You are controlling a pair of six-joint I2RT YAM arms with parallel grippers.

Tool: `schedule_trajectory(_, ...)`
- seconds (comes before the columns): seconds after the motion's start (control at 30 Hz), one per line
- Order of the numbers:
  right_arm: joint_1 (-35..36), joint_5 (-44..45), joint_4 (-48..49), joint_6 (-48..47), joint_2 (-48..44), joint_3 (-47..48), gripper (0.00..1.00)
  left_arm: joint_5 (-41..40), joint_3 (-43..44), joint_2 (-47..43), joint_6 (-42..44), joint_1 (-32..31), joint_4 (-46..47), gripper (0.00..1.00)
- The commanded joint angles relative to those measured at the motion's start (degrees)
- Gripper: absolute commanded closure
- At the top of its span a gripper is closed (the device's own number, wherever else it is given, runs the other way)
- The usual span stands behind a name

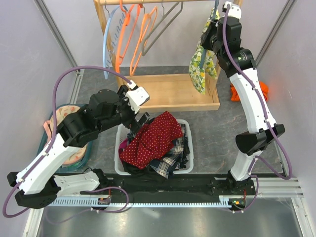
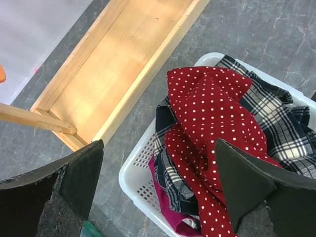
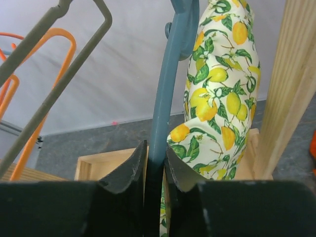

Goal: Remove the skirt from the hanger

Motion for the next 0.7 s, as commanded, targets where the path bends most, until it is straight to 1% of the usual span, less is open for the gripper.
schedule_trajectory(0.0,0.0,2.3,-0.7,-2.7,-1.3,3.2,0.83,-1.6,-0.5,-0.1,1.2,0.5,2.8,0.0)
schedule_trajectory(0.13,0.0,3.3,-2.1,-5.5,-2.9,4.3,0.94,-1.5,-0.8,0.1,0.7,0.8,3.1,0.0)
schedule_trajectory(0.17,0.0,3.3,-2.3,-6.1,-3.3,4.4,0.99,-1.5,-0.9,0.2,0.6,0.9,3.1,0.0)
schedule_trajectory(0.2,0.0,3.3,-2.4,-7.0,-3.6,4.4,1.0,-1.5,-1.1,0.1,0.5,1.0,3.3,0.0)
schedule_trajectory(0.37,-0.1,2.9,0.3,-11.1,-6.6,3.0,1.0,-1.4,-2.1,0.0,-0.1,1.6,3.6,0.0)
schedule_trajectory(0.43,0.0,2.1,2.1,-11.4,-7.1,3.6,1.0,-1.4,-2.2,0.1,-0.3,1.7,3.6,0.0)
schedule_trajectory(0.6,0.0,-4.2,9.7,-11.6,-8.4,3.3,1.0,-0.9,-2.4,-0.1,-0.7,2.3,3.7,0.0)
schedule_trajectory(0.67,-0.1,-6.5,11.1,-10.8,-8.6,2.6,1.0,-0.8,-2.5,-0.3,-0.9,2.7,3.8,0.0)
